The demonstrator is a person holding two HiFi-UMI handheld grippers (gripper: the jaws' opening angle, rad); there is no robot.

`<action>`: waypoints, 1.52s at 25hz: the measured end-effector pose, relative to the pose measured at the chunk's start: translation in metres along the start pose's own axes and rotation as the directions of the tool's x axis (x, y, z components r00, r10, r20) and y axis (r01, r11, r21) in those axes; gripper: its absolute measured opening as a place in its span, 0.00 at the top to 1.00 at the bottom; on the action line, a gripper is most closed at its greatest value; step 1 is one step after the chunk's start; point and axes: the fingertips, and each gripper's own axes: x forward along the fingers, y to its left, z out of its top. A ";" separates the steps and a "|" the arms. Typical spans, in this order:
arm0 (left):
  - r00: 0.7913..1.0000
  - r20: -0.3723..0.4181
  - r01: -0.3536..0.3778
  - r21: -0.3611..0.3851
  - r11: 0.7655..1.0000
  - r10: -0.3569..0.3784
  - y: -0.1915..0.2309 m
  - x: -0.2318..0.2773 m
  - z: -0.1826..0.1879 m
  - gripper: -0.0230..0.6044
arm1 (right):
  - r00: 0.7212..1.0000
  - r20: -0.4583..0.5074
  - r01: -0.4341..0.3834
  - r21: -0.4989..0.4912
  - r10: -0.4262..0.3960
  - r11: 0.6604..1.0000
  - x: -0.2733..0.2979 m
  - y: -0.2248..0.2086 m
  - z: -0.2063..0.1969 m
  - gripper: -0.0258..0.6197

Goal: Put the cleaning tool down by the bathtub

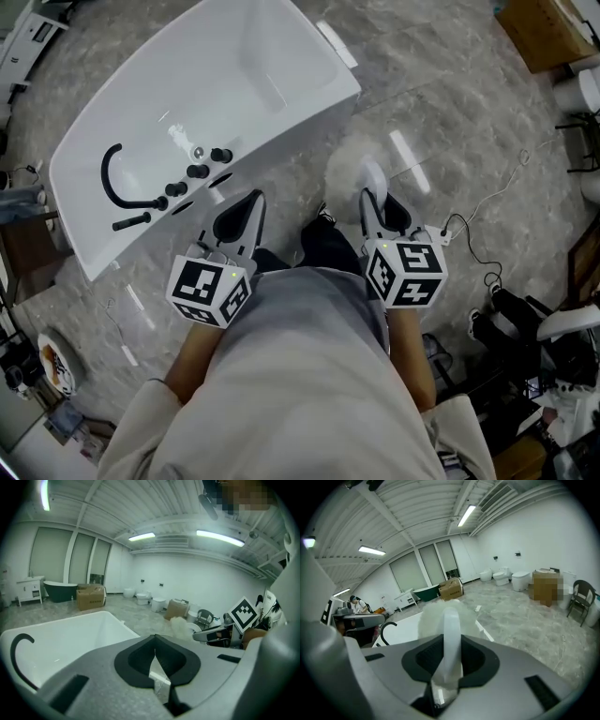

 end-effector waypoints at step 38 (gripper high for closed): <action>0.997 -0.015 -0.071 -0.135 0.988 0.070 0.191 0.095 0.057 0.96 | 0.977 -0.134 -0.198 -0.268 0.167 0.943 0.206 0.055 0.117 0.83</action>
